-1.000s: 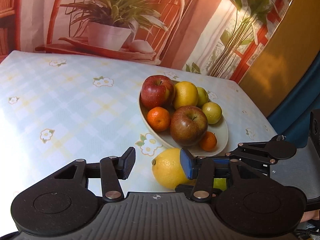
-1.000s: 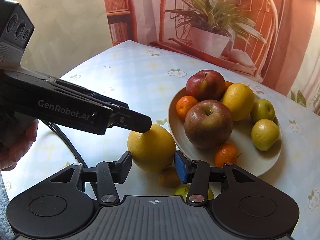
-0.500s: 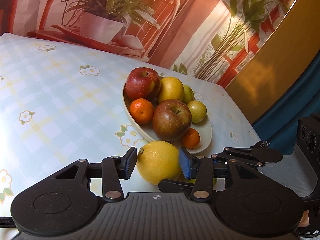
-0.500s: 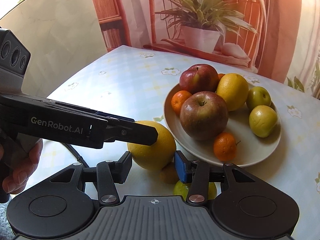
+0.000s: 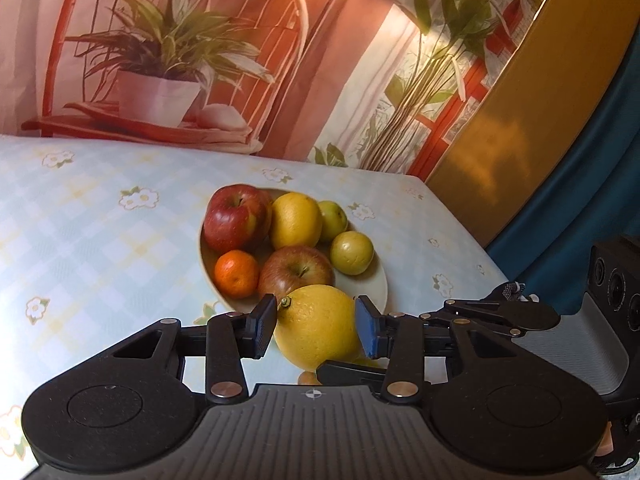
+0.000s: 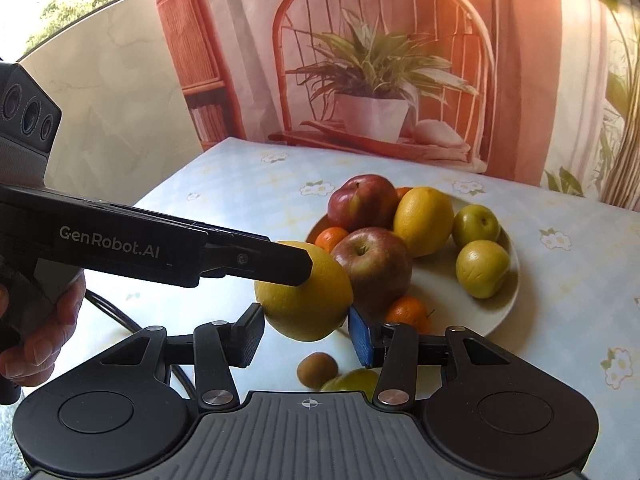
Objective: Organize fruits
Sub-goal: 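Carry the grapefruit onto the plate and open the left tool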
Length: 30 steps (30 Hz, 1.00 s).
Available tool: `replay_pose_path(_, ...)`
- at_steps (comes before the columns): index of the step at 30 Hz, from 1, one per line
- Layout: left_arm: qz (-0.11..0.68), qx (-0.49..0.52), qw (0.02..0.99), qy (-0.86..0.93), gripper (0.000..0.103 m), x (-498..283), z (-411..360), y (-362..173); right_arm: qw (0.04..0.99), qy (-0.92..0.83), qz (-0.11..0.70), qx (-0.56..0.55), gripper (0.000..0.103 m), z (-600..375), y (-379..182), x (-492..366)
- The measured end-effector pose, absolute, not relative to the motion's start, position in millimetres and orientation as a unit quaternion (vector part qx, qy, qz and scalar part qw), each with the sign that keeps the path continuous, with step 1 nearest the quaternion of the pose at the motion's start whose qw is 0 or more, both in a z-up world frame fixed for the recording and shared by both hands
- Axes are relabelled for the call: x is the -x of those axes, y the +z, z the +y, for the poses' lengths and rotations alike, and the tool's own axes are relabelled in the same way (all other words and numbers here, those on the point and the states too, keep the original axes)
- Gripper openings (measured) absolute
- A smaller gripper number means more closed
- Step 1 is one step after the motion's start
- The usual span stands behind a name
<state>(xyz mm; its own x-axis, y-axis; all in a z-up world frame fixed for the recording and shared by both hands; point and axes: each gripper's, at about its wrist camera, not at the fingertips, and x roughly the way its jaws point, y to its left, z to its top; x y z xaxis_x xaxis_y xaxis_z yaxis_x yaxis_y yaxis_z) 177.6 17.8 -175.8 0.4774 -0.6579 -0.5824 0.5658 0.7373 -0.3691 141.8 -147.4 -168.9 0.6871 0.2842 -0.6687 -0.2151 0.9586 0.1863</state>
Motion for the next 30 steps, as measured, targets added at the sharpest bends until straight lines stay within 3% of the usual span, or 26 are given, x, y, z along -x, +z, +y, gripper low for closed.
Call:
replay_pose_path(7,0.357,0.028,0.851,-0.385,0.041,-197,-29,-155,0.923,0.102,0.365,-0.064,0.042,-189,-165,-155)
replay_pose_path(15,0.386,-0.003,0.841,-0.380,0.041,-226,-72,-167,0.917,0.084,0.379,-0.092,0.042,-219,-182,-177)
replay_pose_path(30,0.391,-0.011,0.848,-0.359,0.040,-240,-74,-169,0.912,0.086,0.384,-0.120,0.043,-229,-192,-188)
